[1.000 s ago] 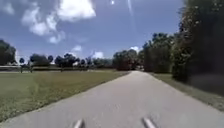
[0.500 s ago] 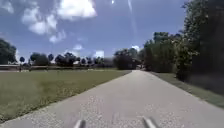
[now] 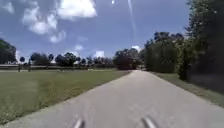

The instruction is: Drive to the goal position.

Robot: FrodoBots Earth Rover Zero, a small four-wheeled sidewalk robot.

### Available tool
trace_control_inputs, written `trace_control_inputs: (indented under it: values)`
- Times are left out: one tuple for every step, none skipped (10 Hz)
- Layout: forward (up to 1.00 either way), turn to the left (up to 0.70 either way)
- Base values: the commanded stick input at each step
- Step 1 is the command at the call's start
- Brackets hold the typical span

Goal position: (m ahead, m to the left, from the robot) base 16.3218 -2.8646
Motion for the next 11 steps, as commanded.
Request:
trace_control_inputs:
  values:
    - [0.5,0.0]
    - [0.5,0.0]
    - [0.5,0.0]
    - [0.5,0.0]
    - [0.5,0.0]
    - [0.5,0.0]
    - [0.5,0.0]
    - [0.5,0.0]
    - [0.5,0.0]
    - [0.5,0.0]
    - [0.5,0.0]
